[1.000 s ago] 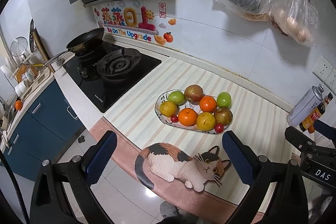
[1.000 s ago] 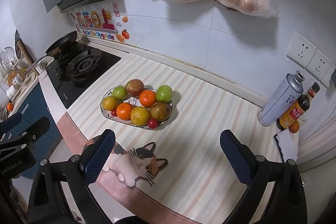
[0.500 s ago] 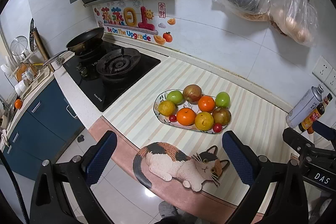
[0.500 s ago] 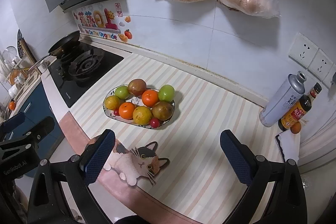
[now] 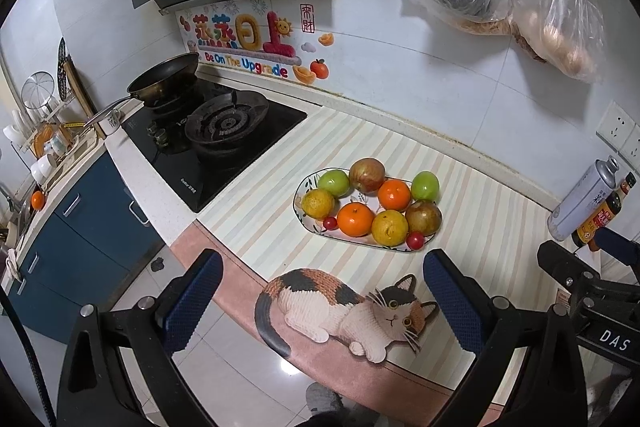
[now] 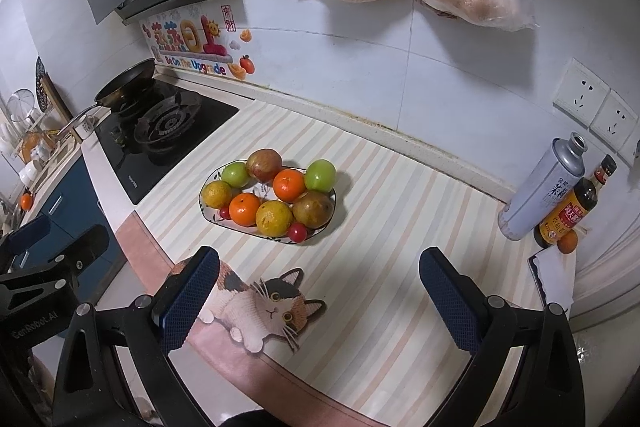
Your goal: Organize fruits
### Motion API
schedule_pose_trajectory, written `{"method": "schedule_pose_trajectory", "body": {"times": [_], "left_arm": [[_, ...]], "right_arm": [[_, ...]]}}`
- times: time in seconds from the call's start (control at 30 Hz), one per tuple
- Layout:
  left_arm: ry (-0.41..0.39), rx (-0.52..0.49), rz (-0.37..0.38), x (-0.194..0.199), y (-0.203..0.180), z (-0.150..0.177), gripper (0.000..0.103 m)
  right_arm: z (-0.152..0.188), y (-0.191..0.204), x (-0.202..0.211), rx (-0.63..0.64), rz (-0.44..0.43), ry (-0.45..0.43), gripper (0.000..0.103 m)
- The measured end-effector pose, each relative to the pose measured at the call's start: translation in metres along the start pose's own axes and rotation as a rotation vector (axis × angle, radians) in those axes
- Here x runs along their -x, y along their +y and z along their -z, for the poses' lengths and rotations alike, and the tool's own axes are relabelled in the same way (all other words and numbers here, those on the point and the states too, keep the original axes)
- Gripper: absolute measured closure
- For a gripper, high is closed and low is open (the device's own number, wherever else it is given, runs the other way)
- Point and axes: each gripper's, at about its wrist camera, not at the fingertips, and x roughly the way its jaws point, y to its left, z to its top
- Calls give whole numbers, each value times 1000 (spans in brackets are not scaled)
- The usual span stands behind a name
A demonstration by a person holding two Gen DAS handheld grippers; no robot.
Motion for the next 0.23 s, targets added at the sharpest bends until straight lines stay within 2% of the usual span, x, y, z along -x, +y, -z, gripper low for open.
{"method": "schedule_pose_trajectory", "body": {"times": [0.23], "left_arm": [[-14,-14,0,0,-1,3,0]], "right_arm": [[0,-1,5,-6,5,-8,1]]}}
